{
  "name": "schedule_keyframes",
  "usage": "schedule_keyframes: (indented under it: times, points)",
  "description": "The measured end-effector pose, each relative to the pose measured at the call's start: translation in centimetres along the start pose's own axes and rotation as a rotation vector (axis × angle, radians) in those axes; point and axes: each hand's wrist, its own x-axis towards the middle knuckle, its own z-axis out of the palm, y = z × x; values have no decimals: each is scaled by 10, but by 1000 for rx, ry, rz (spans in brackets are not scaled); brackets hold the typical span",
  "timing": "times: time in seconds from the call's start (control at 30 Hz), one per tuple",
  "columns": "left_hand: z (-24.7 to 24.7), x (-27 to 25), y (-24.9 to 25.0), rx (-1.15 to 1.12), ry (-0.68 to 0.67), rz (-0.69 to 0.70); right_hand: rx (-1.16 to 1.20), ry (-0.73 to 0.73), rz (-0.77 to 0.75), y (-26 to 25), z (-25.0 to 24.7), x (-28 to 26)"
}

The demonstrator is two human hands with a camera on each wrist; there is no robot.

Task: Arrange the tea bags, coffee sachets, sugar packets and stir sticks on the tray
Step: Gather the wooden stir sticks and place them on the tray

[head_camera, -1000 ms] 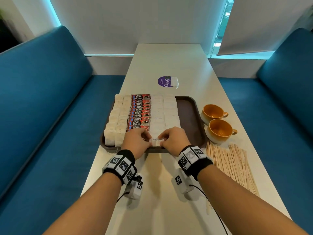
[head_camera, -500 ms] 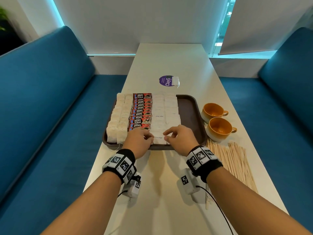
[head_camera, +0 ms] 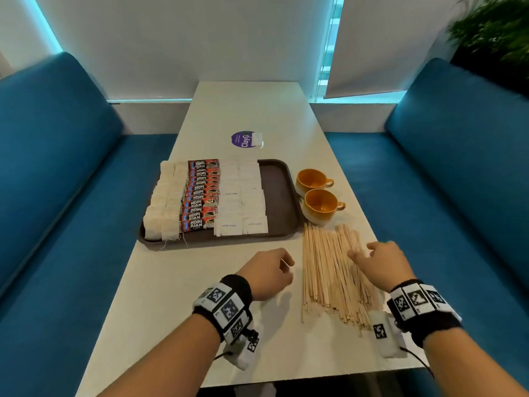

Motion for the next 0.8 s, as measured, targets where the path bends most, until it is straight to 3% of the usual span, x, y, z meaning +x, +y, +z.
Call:
schedule_keyframes:
  times: [0.23,0.5,0.8]
  points:
    - [33,14,31,-56,-31,25,-109,-58,1,-8,20,-18]
    - [32,7,32,-73,-107,29,-87,-53,-72,-28,43,-43]
    - [6,-6,22,217,-56,246,-215,-164,-286,-29,45,-66]
